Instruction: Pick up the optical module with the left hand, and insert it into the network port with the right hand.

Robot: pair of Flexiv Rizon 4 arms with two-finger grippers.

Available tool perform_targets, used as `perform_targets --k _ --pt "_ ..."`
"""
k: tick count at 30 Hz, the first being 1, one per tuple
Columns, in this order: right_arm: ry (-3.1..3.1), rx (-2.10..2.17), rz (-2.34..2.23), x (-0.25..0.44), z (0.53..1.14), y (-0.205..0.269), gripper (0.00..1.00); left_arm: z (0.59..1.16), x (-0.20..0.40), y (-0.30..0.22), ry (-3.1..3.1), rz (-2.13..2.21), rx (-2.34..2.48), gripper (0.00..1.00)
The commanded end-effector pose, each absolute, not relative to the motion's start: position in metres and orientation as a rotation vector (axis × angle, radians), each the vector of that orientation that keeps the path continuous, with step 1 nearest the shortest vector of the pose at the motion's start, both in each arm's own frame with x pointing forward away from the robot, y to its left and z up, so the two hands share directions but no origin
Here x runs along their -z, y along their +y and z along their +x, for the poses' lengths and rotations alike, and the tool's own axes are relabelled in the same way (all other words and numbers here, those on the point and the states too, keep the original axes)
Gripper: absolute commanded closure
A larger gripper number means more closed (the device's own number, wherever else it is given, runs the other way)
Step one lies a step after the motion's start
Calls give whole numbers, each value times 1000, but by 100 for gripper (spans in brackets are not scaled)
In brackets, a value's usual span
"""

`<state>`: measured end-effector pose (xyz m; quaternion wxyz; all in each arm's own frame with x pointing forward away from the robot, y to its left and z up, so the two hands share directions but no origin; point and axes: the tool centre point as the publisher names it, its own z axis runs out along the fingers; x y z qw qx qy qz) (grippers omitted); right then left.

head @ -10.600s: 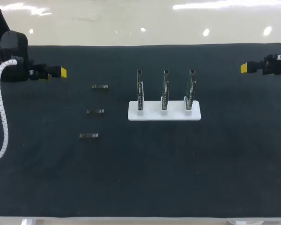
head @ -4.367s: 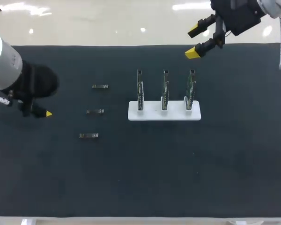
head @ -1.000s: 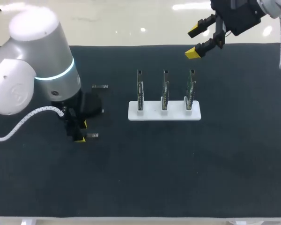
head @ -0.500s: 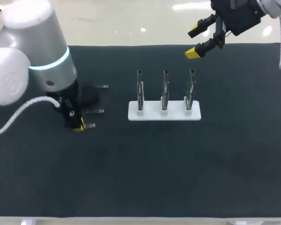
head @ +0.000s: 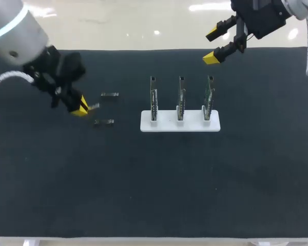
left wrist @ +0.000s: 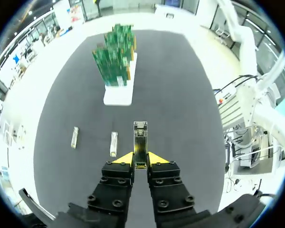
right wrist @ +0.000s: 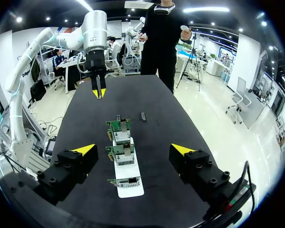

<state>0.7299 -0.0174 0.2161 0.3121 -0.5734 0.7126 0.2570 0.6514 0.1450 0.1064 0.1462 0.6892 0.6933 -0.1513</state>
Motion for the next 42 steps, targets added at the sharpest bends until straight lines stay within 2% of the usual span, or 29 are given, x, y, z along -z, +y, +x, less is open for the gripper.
perform_targets --k 1,12,32,42 --pt "1882 -676 -1512 -216 729 -17 0 661 -122 150 1878 1913 592 100" --pt "1882 -676 -1512 -216 729 -17 0 684 -158 138 1608 1674 787 100" --pt "1882 -676 -1512 -216 729 -17 0 684 -158 138 1608 1674 787 100" --pt "1882 -676 -1512 -216 729 -17 0 697 -187 75 1373 1342 992 100"
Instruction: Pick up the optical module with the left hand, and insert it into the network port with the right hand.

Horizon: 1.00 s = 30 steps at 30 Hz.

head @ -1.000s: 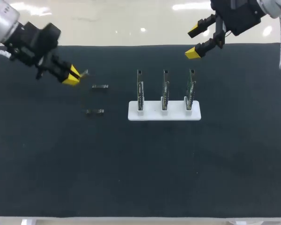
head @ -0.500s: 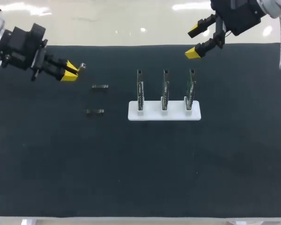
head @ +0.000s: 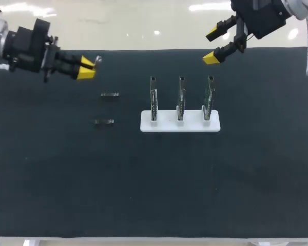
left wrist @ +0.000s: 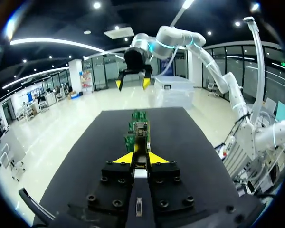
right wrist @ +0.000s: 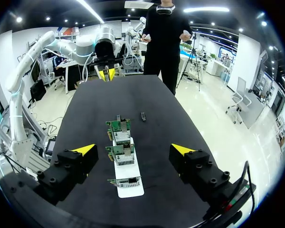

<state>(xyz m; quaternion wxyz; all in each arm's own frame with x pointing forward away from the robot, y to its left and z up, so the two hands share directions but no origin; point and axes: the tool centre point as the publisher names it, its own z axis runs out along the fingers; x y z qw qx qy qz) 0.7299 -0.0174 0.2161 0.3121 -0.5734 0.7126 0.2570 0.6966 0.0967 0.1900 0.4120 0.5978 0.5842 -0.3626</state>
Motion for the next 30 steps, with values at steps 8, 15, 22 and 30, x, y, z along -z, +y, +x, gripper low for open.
perform_targets --k 8,15,22,30 --pt "1882 -676 -1512 -216 729 -17 0 695 -200 40 1275 1286 1105 100" --pt "1882 -676 -1512 -216 729 -17 0 697 -201 21 1164 1289 1154 100" --pt "1882 -676 -1512 -216 729 -17 0 707 -204 -2 1126 1275 1154 100" --pt "1882 -676 -1512 -216 729 -17 0 718 -198 -20 1122 1272 1131 100"
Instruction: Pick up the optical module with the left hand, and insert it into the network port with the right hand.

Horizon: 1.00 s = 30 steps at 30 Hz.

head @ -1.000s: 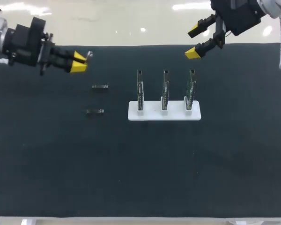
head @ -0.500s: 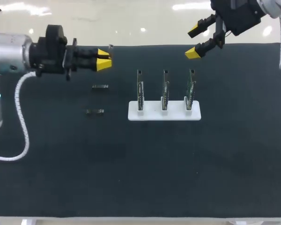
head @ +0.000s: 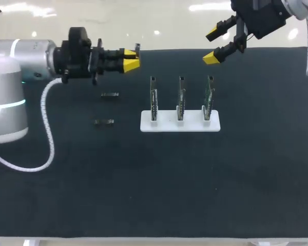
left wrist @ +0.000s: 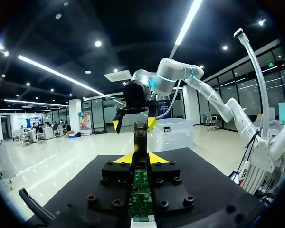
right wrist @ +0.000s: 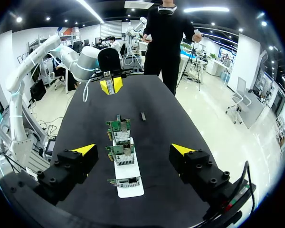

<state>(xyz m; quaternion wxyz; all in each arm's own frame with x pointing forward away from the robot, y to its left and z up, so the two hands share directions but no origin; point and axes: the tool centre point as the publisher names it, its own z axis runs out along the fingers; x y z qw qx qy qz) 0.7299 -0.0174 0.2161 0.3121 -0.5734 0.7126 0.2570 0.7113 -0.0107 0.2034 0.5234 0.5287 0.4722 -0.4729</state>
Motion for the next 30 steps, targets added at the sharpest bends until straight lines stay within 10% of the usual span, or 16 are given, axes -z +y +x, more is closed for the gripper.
perform_targets --k 1,30 --pt "1882 -676 -1512 -216 729 -17 0 720 -198 -21 1121 1276 1130 100" --pt "1882 -676 -1512 -216 729 -17 0 737 -187 -47 1076 1299 1156 100"
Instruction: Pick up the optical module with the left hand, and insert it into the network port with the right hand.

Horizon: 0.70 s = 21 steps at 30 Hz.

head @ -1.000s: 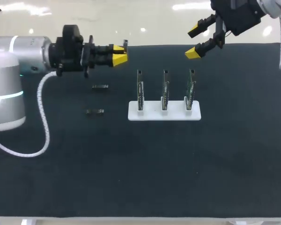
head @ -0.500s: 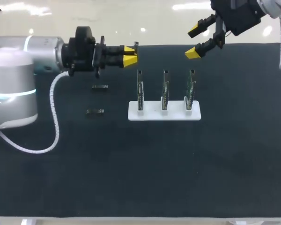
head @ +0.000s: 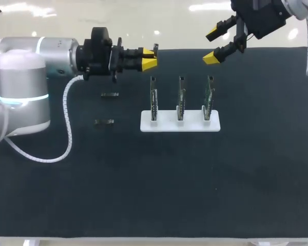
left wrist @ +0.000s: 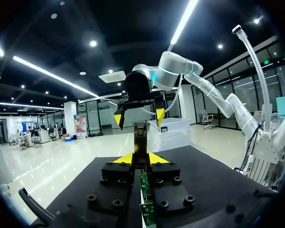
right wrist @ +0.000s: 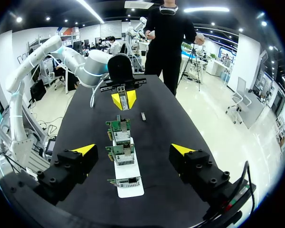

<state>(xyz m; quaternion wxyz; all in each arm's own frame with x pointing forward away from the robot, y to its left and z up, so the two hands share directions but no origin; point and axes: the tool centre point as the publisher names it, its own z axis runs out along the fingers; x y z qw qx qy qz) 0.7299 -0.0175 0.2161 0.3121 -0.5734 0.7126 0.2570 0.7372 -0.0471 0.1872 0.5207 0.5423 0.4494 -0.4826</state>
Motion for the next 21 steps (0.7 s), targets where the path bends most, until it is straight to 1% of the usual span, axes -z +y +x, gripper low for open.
perform_targets --k 1,10,21 --pt "1882 -676 -1512 -216 729 -17 0 737 -187 -47 1076 1299 1156 100" --pt "1882 -676 -1512 -216 729 -17 0 737 -187 -47 1076 1299 1156 100" --pt "1896 -678 -1486 -236 736 35 0 737 -187 -47 1076 1299 1156 100"
